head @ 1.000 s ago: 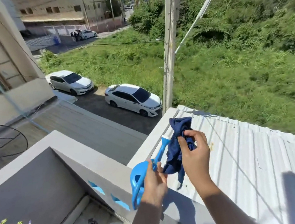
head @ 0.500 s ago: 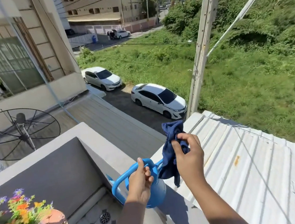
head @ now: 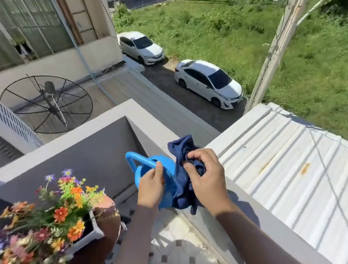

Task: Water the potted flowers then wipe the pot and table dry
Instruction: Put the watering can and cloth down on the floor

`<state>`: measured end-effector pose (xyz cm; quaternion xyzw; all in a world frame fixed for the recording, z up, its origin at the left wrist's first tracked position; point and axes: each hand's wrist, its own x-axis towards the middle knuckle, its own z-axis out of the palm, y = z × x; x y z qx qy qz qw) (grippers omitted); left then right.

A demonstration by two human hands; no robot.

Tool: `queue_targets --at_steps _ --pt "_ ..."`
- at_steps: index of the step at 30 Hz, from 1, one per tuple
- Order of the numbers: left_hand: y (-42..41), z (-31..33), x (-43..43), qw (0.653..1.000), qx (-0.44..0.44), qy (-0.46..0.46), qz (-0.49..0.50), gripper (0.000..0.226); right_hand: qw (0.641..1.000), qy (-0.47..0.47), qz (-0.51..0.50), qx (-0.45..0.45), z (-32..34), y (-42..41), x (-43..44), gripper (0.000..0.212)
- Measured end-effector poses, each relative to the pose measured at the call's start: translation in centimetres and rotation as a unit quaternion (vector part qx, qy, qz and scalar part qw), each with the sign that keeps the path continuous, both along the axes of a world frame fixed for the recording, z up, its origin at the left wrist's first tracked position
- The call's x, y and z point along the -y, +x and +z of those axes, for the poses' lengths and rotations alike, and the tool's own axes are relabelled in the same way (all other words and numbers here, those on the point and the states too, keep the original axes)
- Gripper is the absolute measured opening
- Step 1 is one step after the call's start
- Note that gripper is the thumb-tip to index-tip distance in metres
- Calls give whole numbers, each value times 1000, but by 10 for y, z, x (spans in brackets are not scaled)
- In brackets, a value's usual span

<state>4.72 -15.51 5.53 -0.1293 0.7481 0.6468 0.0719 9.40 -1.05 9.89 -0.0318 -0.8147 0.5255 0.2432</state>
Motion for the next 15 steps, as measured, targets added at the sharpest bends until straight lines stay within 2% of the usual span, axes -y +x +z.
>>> queue_targets --at_steps 4,9,15 --pt "-4 -67 36 997 22 -73 -33 48 997 9 28 77 -70 -3 43 15" --pt "-13 -184 61 987 72 -136 -49 44 985 12 35 168 -186 -10 70 14" --pt "-33 -360 67 976 158 -149 -21 41 974 34 61 215 -364 -43 82 14"
